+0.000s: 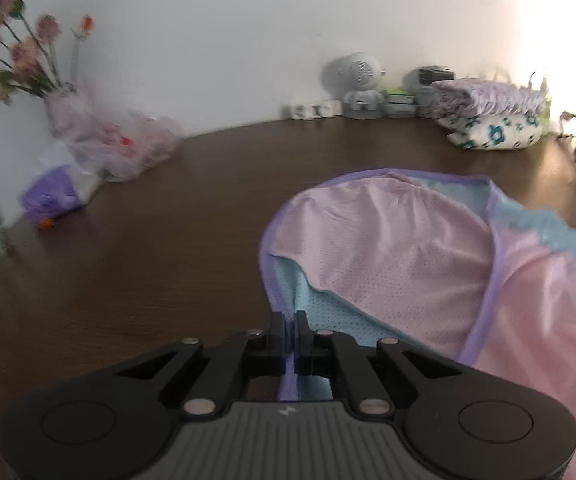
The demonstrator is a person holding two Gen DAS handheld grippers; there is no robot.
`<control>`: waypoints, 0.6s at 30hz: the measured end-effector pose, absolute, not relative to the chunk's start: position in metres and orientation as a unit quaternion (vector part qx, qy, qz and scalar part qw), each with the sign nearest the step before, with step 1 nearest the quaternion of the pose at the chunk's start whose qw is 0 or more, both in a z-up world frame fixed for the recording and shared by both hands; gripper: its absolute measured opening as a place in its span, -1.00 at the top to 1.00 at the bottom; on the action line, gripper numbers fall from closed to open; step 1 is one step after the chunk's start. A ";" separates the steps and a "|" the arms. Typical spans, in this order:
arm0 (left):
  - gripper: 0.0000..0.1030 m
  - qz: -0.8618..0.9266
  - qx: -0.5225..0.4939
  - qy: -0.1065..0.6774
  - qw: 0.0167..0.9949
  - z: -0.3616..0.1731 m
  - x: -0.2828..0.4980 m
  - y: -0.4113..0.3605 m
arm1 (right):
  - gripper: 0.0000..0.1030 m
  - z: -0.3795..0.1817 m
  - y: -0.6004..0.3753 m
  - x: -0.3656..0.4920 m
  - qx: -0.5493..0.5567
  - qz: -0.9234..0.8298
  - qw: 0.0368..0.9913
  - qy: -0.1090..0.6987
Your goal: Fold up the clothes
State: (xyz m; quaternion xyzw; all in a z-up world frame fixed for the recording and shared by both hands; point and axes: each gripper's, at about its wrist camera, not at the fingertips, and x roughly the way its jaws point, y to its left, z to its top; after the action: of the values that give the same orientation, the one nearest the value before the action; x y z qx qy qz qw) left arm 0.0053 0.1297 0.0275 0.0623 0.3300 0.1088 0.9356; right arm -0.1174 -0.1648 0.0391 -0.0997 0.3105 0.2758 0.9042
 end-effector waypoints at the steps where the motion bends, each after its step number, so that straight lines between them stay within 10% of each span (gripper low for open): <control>1: 0.95 0.115 0.059 0.331 0.935 0.028 -0.006 0.133 | 0.53 0.040 -0.169 -0.113 -0.100 0.273 0.904 0.314; 18: 0.68 0.086 -0.010 0.287 0.954 0.044 -0.149 0.149 | 0.27 0.096 -0.128 -0.046 -0.118 0.331 0.896 0.272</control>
State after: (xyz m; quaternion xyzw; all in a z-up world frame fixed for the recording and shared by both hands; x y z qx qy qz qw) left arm -0.1493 0.1486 0.0444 -0.0104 0.2866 0.0864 0.9541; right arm -0.0464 -0.1281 0.0958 -0.1183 0.2723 0.3314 0.8956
